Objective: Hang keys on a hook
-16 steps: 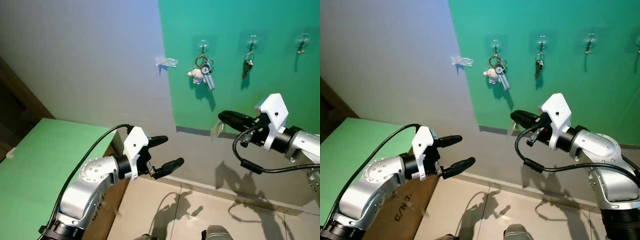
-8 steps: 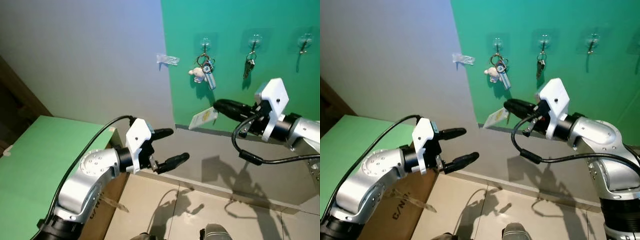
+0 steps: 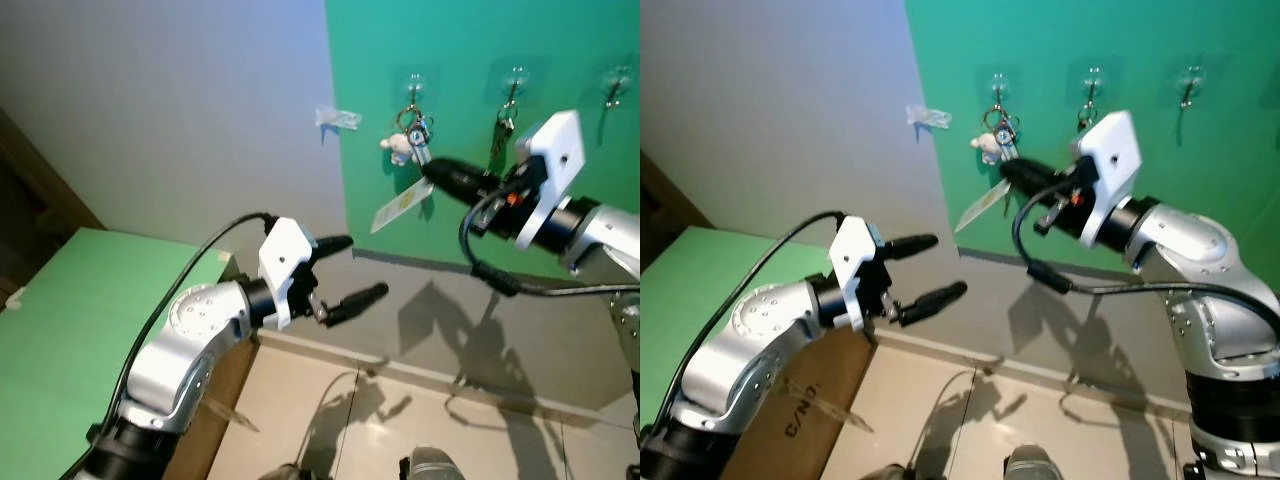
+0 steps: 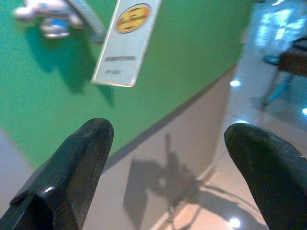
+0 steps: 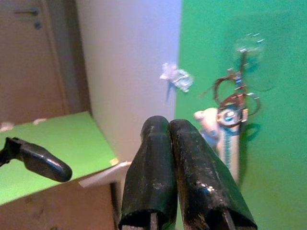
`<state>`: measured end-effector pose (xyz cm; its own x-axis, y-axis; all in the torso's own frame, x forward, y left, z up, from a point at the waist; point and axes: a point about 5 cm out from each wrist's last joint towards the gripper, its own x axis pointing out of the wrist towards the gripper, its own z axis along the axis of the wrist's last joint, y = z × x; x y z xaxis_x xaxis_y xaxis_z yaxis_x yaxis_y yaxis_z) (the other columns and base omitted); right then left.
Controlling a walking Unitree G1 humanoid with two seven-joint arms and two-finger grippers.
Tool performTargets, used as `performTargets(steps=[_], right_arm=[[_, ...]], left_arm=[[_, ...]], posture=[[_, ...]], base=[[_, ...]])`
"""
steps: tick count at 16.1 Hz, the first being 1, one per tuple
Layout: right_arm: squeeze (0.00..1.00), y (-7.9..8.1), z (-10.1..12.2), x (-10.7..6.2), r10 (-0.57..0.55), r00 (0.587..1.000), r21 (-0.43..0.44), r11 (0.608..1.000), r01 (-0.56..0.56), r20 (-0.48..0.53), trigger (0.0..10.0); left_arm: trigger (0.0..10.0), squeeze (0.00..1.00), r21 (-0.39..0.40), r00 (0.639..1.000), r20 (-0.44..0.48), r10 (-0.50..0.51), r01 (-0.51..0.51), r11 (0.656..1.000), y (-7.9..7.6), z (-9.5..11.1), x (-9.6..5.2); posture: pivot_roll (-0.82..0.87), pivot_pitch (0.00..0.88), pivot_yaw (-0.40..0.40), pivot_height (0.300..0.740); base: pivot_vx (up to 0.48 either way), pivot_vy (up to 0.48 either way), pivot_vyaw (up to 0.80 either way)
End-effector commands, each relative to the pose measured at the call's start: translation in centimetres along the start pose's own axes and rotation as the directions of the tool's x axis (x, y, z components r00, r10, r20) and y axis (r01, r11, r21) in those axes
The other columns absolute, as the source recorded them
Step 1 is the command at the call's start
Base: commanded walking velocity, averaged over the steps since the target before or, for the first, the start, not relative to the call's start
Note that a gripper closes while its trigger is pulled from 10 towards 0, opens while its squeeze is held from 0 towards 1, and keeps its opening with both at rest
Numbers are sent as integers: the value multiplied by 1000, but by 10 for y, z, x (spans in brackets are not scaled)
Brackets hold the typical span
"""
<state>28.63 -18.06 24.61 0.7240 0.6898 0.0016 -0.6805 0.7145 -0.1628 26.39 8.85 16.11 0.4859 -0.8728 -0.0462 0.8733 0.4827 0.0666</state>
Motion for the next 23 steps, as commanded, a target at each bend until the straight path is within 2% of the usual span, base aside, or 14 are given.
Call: performTargets(steps=[1,2,3,4,8,11,14,18,23], right_arm=[[0,2,3,3,-11,1000,8,1000,11,10,0],[0,2,1,4,-30,1000,17,999,30,4,0],[0,7,-3,7,-40,999,40,998,40,-6,0],[0,9,-4,8,-42,999,49,998,43,-8,0],[0,19,-9,14,-61,998,47,997,63,-33,0],[0,23,-15,20,-118,991,-13,993,117,-64,0],[0,27,-22,27,-171,981,-25,985,169,-89,0],[0,29,-21,34,-207,975,-2,978,208,-78,0],[0,29,-21,34,-207,975,-2,978,208,-78,0]], left_arm=[[10000,0,22,998,-38,53,-53,998,5,-4,1],[10000,0,59,995,-43,88,-86,995,6,-6,4],[10000,0,114,977,-1,213,-211,971,13,-4,8],[10000,0,145,966,8,257,-255,956,16,-3,9],[10000,0,207,953,74,293,-302,930,19,5,15],[10000,0,162,949,107,297,-311,936,17,8,21],[10000,0,115,946,122,300,-313,943,11,7,25],[10000,0,68,936,129,327,-338,939,9,4,31],[10000,0,68,936,129,327,-338,939,9,4,31]], posture=[[-292,61,164,720],[-291,61,162,720],[-288,61,162,720],[-288,61,162,720],[-288,58,163,720],[-291,57,165,720],[-291,58,165,720],[-285,59,159,720],[-285,59,159,720]], base=[[0,0,0],[0,0,0],[0,0,0],[0,0,0],[0,0,0],[0,0,0],[0,0,0],[0,0,0],[0,0,0]])
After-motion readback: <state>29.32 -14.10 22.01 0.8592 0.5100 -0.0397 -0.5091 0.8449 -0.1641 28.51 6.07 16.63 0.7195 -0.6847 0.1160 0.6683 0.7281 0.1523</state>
